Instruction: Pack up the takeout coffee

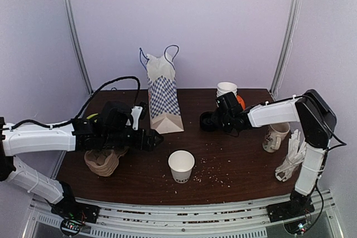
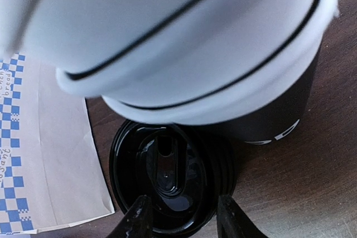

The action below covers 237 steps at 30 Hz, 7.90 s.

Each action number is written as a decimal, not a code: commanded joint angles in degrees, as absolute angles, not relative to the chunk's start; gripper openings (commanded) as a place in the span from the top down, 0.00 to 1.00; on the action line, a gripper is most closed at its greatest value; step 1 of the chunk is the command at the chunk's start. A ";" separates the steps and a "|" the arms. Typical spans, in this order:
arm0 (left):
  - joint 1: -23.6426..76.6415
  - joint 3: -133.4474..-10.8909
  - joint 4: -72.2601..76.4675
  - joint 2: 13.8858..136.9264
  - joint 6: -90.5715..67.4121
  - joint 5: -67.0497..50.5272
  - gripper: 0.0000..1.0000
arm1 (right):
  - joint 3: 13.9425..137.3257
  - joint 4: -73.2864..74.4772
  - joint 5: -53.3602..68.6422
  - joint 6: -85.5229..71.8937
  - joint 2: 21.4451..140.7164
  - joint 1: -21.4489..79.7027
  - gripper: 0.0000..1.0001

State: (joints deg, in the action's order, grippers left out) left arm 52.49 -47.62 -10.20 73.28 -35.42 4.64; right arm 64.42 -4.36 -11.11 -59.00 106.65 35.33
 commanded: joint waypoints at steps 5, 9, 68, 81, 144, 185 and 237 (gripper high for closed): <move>52.12 -46.97 -7.08 73.65 -34.46 3.53 0.08 | 61.26 -4.05 -11.04 -59.03 105.38 35.10 0.57; 52.12 -46.85 -6.99 73.67 -34.84 3.27 0.08 | 57.49 -5.12 -10.55 -57.88 102.86 35.82 0.53; 52.12 -47.70 -7.75 72.89 -36.90 3.43 0.08 | 85.08 27.05 7.52 -33.10 103.69 15.12 0.42; 52.12 -46.85 -7.56 72.53 -37.12 3.51 0.08 | 88.56 30.36 6.59 -31.56 106.75 15.11 0.74; 52.32 -45.63 -2.39 76.37 -36.82 -2.53 0.08 | 95.25 49.25 -1.81 -20.56 89.98 1.80 0.00; 52.82 -41.70 -6.12 70.01 -38.01 6.24 0.08 | 85.66 18.48 -5.87 -36.24 114.86 29.53 0.60; 57.69 -53.10 -7.46 71.30 -37.07 2.86 0.02 | 72.38 33.41 -11.67 -27.68 83.11 45.98 1.00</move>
